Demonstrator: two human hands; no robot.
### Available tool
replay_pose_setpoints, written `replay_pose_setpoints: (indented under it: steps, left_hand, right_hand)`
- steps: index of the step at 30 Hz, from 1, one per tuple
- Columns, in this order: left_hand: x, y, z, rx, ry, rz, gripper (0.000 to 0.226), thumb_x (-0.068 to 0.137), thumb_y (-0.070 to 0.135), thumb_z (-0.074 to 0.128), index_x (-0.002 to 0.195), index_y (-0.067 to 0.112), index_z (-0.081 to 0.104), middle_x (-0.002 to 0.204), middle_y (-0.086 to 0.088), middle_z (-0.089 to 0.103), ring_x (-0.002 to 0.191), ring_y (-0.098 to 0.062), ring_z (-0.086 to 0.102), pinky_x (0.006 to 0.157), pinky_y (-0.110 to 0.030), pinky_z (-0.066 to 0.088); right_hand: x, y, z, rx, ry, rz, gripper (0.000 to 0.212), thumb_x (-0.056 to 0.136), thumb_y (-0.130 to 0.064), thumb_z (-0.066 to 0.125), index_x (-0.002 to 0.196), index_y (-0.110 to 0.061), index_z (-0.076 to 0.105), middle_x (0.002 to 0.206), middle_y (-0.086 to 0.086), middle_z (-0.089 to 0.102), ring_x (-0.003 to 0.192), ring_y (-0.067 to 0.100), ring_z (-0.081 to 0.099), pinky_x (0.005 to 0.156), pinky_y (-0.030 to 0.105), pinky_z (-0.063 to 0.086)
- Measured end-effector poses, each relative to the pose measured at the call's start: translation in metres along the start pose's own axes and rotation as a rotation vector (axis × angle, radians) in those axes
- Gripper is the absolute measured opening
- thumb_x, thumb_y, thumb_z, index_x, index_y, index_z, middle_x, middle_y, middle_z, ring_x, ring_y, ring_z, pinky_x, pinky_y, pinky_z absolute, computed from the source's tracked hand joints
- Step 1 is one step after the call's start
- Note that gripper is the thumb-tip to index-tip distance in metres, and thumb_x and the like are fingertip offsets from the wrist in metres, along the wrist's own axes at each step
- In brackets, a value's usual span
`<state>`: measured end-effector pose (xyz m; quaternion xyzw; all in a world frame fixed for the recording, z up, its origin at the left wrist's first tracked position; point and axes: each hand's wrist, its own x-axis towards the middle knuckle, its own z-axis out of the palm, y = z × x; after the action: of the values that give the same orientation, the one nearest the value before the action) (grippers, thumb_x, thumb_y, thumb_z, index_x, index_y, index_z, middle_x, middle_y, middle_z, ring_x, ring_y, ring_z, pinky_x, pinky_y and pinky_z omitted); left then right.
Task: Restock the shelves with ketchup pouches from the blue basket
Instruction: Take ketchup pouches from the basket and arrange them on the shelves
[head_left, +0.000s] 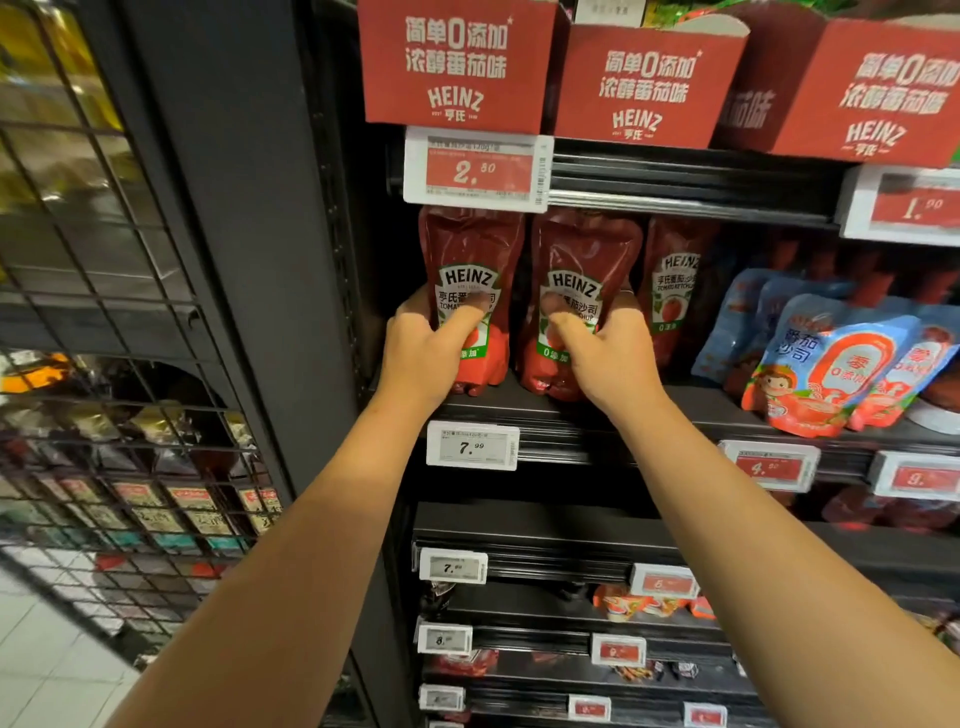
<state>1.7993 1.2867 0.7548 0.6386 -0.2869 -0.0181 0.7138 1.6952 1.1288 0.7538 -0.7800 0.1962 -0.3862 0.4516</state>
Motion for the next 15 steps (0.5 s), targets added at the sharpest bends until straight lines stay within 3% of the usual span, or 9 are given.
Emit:
replay_pose_setpoints:
  steps: [2, 4, 6, 8, 11, 13, 15]
  left_hand:
    - [-0.004, 0.005, 0.001, 0.074, -0.003, -0.046, 0.023, 0.080, 0.057, 0.066, 0.086, 0.036, 0.075, 0.083, 0.003, 0.076, 0.078, -0.012, 0.073, 0.061, -0.032, 0.057]
    - [-0.009, 0.013, 0.002, 0.152, 0.036, -0.104, 0.044, 0.082, 0.062, 0.061, 0.087, 0.019, 0.072, 0.084, -0.008, 0.075, 0.077, -0.021, 0.074, 0.067, -0.046, 0.061]
    - [-0.016, 0.022, -0.002, 0.170, 0.071, -0.168, 0.052, 0.084, 0.062, 0.056, 0.092, 0.013, 0.070, 0.087, -0.008, 0.075, 0.079, -0.023, 0.074, 0.075, -0.049, 0.061]
    - [-0.024, 0.028, -0.008, 0.031, -0.013, -0.261, 0.044, 0.095, 0.055, 0.052, 0.098, 0.015, 0.072, 0.092, -0.006, 0.078, 0.086, -0.024, 0.075, 0.081, -0.046, 0.061]
    - [-0.041, 0.040, -0.013, -0.194, -0.186, -0.462, 0.040, 0.104, 0.046, 0.049, 0.107, 0.013, 0.071, 0.097, -0.008, 0.079, 0.090, -0.023, 0.077, 0.074, -0.038, 0.063]
    - [-0.051, 0.044, -0.012, -0.246, -0.280, -0.531, 0.039, 0.103, 0.043, 0.052, 0.108, 0.009, 0.072, 0.100, -0.012, 0.078, 0.090, -0.025, 0.077, 0.074, -0.040, 0.063]
    - [-0.059, 0.047, -0.011, -0.246, -0.351, -0.513, 0.035, 0.100, 0.040, 0.060, 0.108, 0.008, 0.072, 0.098, -0.011, 0.078, 0.086, -0.026, 0.076, 0.072, -0.040, 0.062]
  right_hand:
    - [-0.004, -0.001, -0.007, -0.057, -0.033, 0.001, 0.060, 0.077, -0.061, 0.069, 0.113, -0.014, 0.065, 0.099, 0.002, 0.075, 0.092, 0.016, 0.072, 0.083, 0.041, 0.060]
    - [-0.016, -0.002, -0.021, -0.118, -0.021, -0.017, 0.062, 0.076, -0.064, 0.074, 0.119, -0.023, 0.058, 0.104, -0.014, 0.072, 0.093, -0.004, 0.066, 0.083, 0.021, 0.056]
    - [-0.039, -0.004, -0.036, -0.189, 0.053, -0.096, 0.063, 0.074, -0.059, 0.080, 0.121, -0.031, 0.049, 0.110, -0.019, 0.066, 0.097, -0.006, 0.063, 0.084, 0.013, 0.050]
    - [-0.071, -0.009, -0.046, -0.249, 0.109, -0.296, 0.063, 0.074, -0.054, 0.081, 0.124, -0.037, 0.047, 0.115, -0.014, 0.057, 0.104, 0.001, 0.058, 0.084, 0.014, 0.048]
    - [-0.105, -0.023, -0.038, -0.309, -0.176, -0.614, 0.062, 0.079, -0.051, 0.080, 0.132, -0.029, 0.055, 0.124, -0.005, 0.048, 0.116, 0.012, 0.052, 0.090, 0.021, 0.048]
    - [-0.108, -0.032, -0.030, -0.393, -0.260, -0.726, 0.061, 0.080, -0.044, 0.083, 0.132, -0.017, 0.064, 0.129, 0.004, 0.053, 0.118, 0.023, 0.054, 0.099, 0.035, 0.048]
    - [-0.104, -0.040, -0.029, -0.422, -0.231, -0.804, 0.055, 0.079, -0.040, 0.086, 0.123, -0.009, 0.071, 0.121, 0.008, 0.065, 0.109, 0.028, 0.060, 0.098, 0.039, 0.048]
